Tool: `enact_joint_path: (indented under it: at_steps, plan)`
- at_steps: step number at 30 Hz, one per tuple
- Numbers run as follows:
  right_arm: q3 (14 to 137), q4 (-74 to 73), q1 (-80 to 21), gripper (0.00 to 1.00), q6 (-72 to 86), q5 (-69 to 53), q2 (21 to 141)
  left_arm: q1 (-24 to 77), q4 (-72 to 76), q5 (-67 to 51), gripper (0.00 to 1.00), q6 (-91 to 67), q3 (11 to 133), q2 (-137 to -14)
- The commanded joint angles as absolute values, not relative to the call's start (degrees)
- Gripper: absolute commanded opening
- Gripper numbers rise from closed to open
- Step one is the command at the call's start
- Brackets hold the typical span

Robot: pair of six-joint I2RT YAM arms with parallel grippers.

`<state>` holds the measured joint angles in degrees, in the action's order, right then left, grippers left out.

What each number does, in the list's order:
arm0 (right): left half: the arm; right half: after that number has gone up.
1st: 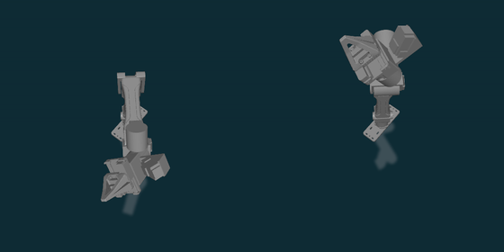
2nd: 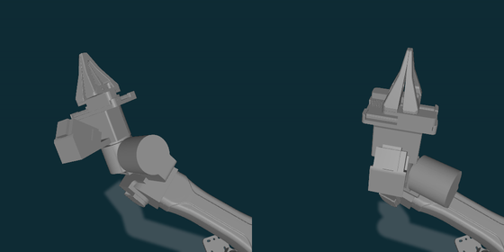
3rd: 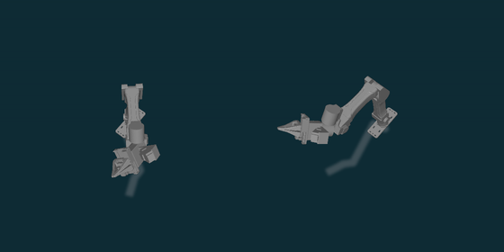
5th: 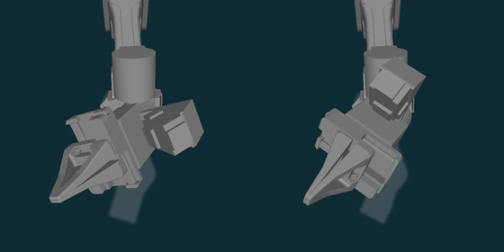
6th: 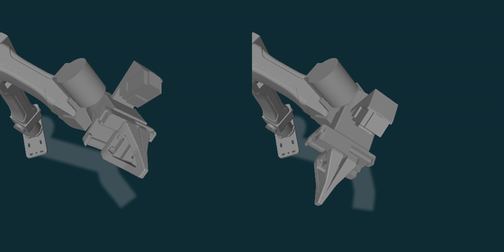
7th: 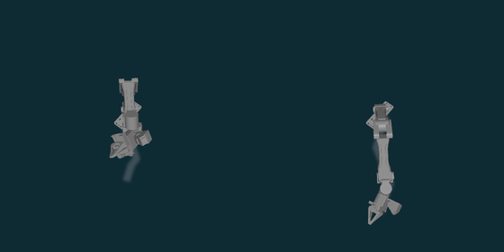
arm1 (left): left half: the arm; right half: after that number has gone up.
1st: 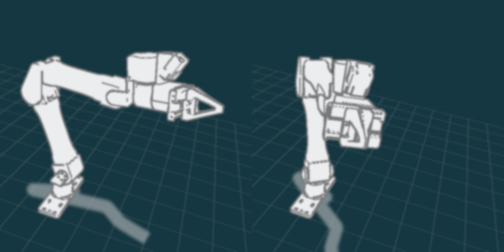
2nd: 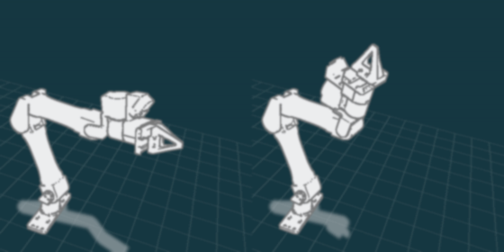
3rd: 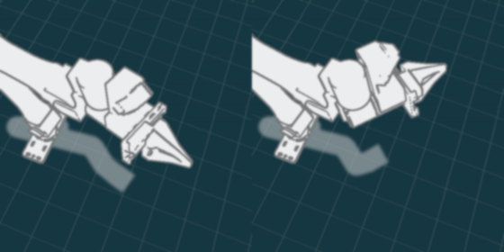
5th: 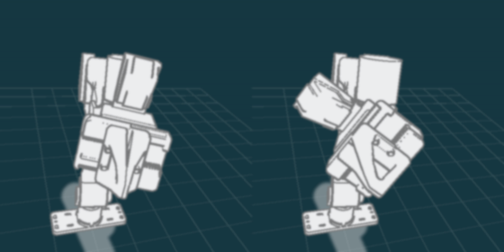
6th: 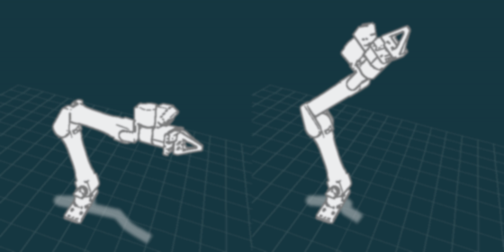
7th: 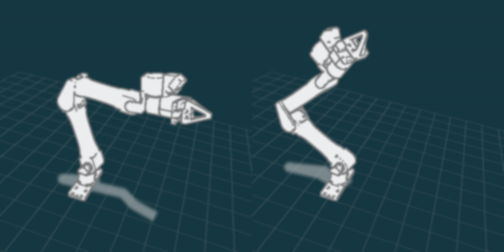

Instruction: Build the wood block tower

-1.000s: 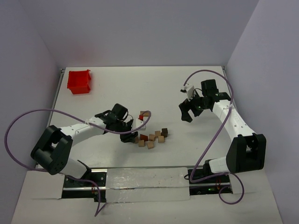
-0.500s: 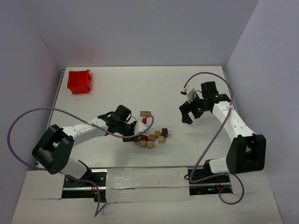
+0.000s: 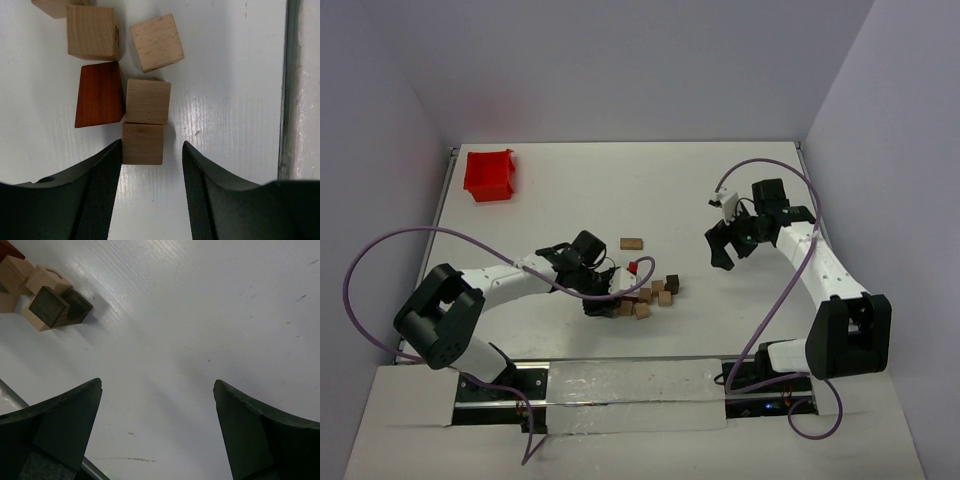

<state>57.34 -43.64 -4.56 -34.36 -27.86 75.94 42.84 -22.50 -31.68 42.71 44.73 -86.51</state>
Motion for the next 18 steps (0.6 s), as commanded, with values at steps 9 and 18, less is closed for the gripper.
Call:
enact_joint_path:
  at_steps: [9, 18]
  plan:
    - [55.7, -42.9, -3.6, 1.0, -34.6, -27.9, 72.5, 45.3, -21.8, -32.0, 0.58, 42.8, 48.1, -89.2]
    - [55.6, -43.1, -3.3, 1.0, -34.5, -28.2, 72.9, 45.5, -20.4, -30.7, 0.59, 41.6, 49.3, -90.5]
